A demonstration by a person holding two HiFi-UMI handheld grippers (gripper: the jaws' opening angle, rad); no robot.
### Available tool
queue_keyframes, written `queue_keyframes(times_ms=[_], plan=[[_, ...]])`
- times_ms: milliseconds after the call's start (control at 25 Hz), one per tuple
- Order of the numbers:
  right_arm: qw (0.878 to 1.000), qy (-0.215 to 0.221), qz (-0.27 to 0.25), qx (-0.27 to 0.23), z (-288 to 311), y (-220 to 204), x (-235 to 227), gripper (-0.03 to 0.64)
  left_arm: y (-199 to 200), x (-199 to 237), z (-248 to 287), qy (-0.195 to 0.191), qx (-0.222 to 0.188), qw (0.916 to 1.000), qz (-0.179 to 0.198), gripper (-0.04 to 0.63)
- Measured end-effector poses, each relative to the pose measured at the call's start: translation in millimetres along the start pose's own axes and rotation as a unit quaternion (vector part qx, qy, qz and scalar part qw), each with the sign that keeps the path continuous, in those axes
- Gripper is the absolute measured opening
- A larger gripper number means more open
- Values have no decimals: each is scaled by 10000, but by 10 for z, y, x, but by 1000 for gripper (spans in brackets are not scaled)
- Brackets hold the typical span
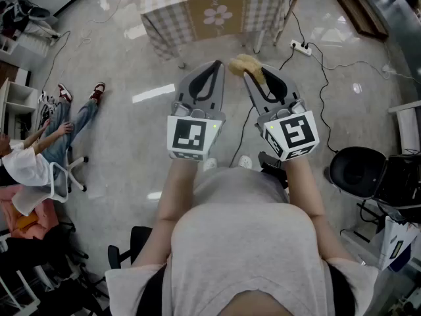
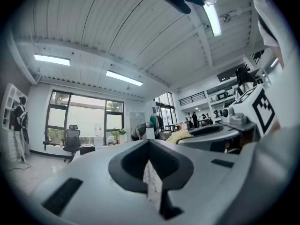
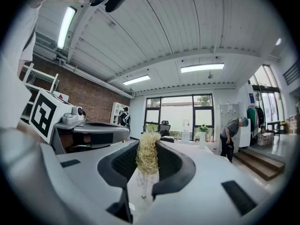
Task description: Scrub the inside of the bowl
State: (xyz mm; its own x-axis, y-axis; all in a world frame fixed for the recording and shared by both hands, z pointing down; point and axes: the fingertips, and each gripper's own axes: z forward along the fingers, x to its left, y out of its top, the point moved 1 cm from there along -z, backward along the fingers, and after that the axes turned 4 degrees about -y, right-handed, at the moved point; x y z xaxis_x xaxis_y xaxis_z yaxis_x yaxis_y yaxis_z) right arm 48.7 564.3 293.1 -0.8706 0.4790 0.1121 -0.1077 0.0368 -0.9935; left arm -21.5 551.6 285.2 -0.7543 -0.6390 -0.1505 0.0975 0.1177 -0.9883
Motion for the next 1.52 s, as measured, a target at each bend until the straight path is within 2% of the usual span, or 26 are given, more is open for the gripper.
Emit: queue_keyframes(times_ms=[1040, 1240, 1520], plan=[[9989, 454, 105, -32, -41, -173, -580, 95, -109, -281, 455, 483, 92, 9987, -87, 11], [9987, 496, 86, -48, 121, -244, -580, 95, -190, -119, 560, 486, 78, 9988, -84, 11], [9989, 458, 45, -26, 579, -274, -824, 98, -310, 246, 985, 390, 70, 9991, -161, 11]])
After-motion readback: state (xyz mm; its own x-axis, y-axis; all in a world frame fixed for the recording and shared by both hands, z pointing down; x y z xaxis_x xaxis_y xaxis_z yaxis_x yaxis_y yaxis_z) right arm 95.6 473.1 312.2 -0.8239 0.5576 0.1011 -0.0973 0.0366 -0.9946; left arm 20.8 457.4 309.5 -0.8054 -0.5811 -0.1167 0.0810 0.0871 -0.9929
